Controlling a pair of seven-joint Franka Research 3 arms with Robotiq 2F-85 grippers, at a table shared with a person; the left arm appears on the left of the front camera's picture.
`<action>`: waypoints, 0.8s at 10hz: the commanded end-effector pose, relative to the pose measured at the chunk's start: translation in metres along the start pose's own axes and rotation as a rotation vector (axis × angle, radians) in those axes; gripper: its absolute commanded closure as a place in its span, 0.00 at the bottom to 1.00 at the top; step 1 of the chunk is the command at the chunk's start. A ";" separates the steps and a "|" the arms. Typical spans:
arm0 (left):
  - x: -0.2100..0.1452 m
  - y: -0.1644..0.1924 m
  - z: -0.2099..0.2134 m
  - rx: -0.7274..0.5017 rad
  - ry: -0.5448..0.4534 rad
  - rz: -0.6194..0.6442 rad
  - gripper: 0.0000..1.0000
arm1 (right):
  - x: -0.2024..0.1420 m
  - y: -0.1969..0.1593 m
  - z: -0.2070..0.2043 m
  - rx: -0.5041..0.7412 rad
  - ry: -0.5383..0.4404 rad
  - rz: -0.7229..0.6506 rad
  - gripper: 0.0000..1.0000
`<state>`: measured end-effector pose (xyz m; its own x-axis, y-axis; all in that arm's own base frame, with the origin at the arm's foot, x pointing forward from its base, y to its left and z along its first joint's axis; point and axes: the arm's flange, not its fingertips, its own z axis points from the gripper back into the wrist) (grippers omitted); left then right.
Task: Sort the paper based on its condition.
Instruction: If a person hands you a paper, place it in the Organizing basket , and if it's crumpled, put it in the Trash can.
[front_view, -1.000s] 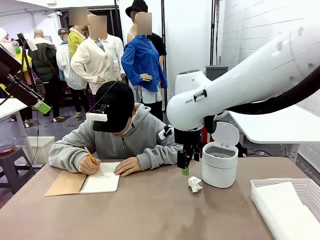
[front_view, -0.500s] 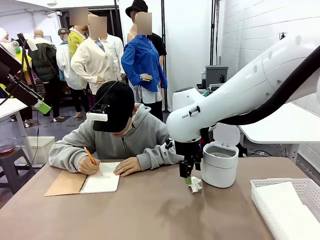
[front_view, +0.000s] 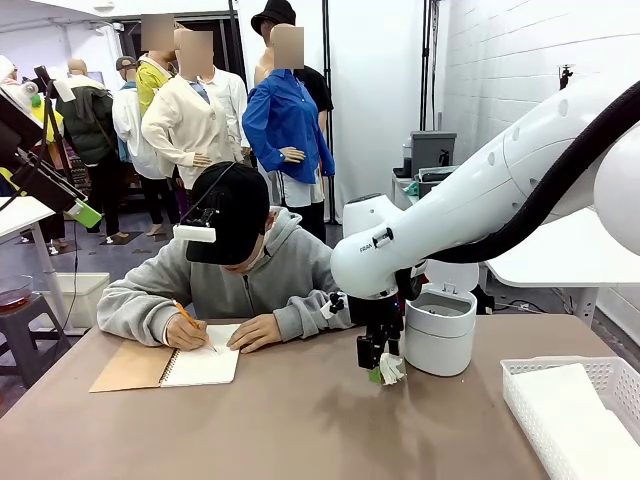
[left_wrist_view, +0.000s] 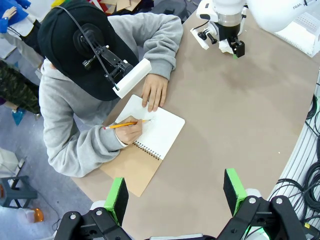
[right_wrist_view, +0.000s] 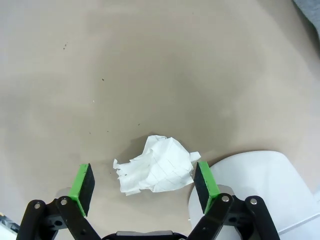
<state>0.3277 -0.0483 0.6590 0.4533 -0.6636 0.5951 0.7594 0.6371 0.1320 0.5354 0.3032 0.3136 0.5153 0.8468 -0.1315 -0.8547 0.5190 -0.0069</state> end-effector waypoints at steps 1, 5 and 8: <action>0.000 0.000 0.000 0.001 0.001 0.001 0.00 | 0.001 0.000 -0.003 -0.015 0.020 0.021 0.00; 0.000 0.000 0.000 0.001 0.001 0.001 0.00 | 0.001 0.000 -0.007 -0.038 0.036 0.027 0.38; 0.000 0.000 0.000 0.001 0.001 0.001 0.00 | -0.001 0.002 -0.004 -0.043 0.032 0.025 0.97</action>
<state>0.3277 -0.0483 0.6590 0.4533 -0.6636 0.5951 0.7594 0.6371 0.1320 0.5352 0.3030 0.3102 0.4950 0.8557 -0.1509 -0.8674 0.4968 -0.0282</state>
